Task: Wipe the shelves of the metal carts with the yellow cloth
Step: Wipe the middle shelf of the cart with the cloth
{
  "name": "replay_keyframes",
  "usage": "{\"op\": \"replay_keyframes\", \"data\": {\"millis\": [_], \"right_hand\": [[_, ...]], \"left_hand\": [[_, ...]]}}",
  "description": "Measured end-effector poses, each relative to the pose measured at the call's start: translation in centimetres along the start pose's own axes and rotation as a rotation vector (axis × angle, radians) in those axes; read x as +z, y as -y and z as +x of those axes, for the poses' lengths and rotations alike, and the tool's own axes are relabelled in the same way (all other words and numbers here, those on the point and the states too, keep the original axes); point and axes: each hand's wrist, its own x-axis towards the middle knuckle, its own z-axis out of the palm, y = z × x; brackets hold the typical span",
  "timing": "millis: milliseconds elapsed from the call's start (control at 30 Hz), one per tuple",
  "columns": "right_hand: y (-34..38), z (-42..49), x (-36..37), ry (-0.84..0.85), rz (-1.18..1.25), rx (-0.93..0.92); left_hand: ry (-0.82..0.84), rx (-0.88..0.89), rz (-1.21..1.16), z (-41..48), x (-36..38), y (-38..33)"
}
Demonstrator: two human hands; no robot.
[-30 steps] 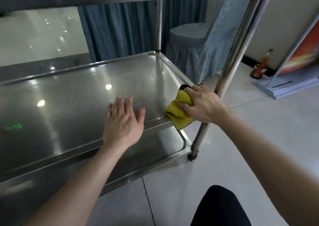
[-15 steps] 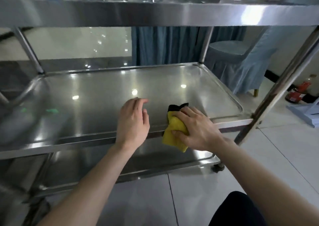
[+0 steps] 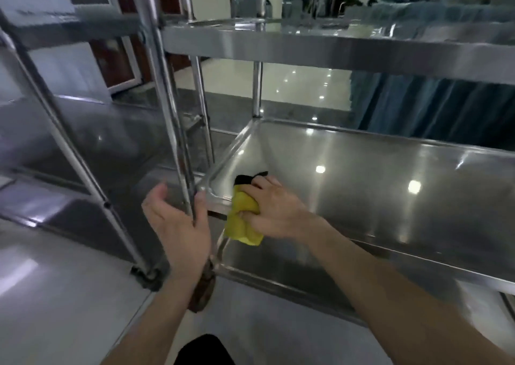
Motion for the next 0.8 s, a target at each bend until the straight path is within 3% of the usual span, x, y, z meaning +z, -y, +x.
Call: {"op": "replay_keyframes", "data": {"millis": [67, 233, 567, 633, 800], "right_hand": [[2.1, 3.2, 0.7, 0.032, 0.020, -0.013], [3.3, 8.1, 1.0, 0.051, -0.018, 0.007], [-7.6, 22.2, -0.5, 0.074, -0.145, 0.309], [-8.5, 24.1, 0.4, 0.101, -0.153, 0.300], [-2.4, 16.6, -1.8, 0.109, -0.057, 0.223]], "left_hand": [[0.112, -0.089, -0.106, 2.4, 0.2, 0.5], [0.179, -0.049, -0.026, 5.8, 1.7, 2.4], [0.258, 0.082, -0.058, 7.0, 2.0, 3.9], [0.244, 0.098, -0.064, 7.1, 2.2, 4.0], [0.203, 0.110, -0.043, 6.8, 2.2, 4.0]]}}
